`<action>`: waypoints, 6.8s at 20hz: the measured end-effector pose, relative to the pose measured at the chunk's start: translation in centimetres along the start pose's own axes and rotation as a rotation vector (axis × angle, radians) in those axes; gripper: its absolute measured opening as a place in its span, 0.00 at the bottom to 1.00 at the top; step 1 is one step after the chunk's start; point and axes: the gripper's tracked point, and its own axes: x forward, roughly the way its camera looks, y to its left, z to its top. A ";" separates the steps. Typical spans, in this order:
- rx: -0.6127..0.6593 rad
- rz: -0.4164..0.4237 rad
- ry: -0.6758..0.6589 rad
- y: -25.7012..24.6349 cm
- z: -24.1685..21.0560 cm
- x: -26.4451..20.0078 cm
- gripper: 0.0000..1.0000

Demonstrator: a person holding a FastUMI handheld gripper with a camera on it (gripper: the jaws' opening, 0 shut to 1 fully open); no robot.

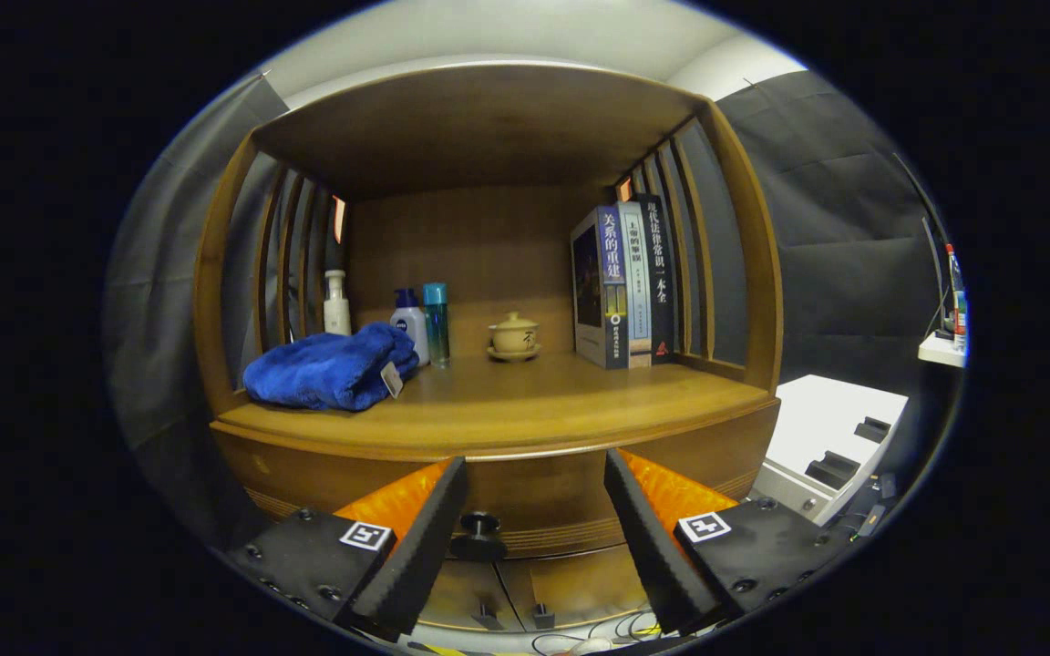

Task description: Pull open the drawer, take out the items inside it, and place them on the countertop above the cabinet.

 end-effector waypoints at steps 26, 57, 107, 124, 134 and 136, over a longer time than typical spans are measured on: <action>-0.075 0.061 0.199 4.1 -8.0 1.3 0.39; -0.080 0.030 0.292 2.9 -9.6 -11.5 0.39; -0.076 0.096 0.306 4.6 3.6 -14.3 0.99; -0.028 0.156 0.711 5.2 0.0 -2.7 0.97; -0.068 0.144 0.976 4.7 -5.6 -1.9 0.91; -0.070 0.144 1.013 4.8 -6.3 -2.2 0.86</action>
